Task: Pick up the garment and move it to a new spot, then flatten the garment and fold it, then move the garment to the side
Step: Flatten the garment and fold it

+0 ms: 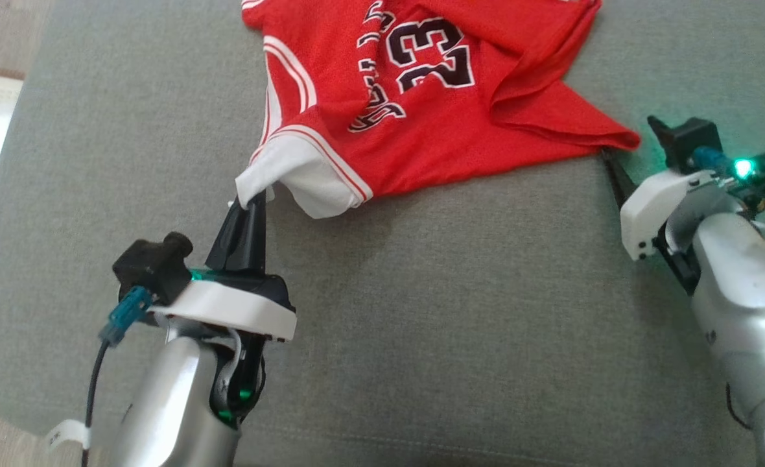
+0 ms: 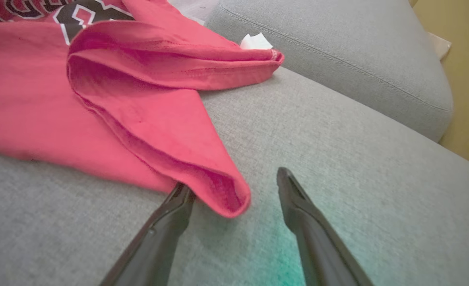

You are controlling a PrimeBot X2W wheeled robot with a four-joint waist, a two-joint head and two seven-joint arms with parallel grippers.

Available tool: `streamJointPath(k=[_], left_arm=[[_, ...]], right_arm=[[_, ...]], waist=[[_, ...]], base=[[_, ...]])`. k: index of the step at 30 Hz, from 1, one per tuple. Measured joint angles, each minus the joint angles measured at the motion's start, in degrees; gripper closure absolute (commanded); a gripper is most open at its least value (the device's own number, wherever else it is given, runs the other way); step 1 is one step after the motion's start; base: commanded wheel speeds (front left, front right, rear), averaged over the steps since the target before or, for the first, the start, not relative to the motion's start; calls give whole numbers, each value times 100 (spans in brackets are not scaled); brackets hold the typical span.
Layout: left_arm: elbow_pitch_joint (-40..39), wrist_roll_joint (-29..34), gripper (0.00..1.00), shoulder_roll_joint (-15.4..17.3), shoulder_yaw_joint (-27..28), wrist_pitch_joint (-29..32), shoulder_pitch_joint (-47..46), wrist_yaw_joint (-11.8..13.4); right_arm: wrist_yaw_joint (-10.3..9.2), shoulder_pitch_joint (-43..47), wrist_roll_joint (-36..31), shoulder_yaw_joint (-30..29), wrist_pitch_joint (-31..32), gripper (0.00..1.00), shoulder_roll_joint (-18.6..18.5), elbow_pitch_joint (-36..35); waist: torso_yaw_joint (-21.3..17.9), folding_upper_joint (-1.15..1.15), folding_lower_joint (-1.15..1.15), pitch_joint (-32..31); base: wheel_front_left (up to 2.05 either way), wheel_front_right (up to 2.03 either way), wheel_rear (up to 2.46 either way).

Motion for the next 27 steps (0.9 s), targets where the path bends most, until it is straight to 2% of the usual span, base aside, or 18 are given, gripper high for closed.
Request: streamJointPath(k=[11,13,14,18,27], left_arm=[[33,-41,100,1,-7,0,-10,3],[59,-41,100,1,2,0,-10,3],[79,-38,100,1,5,0,-10,2],[147,65,100,1,22,0,-10,-4],[176,342,100,-4,367,0,-27,-138]], right_arm=[[0,-410,805,928,-154,2,-75,483],[0,-455,1004,1174,-148,79,-114,499],[0,-488,1122,1314,-114,100,-130,494],[0,-530,1778,1859,94,100,-241,292],[0,-652,3777,2621,845,100,-1018,-932]], waist=[[56,0,0,67],[21,0,0,44],[-2,0,0,33],[-107,0,0,-29],[-366,0,-1,-349]], base=[[0,0,0],[0,0,0],[0,0,0],[0,0,0],[0,0,0]])
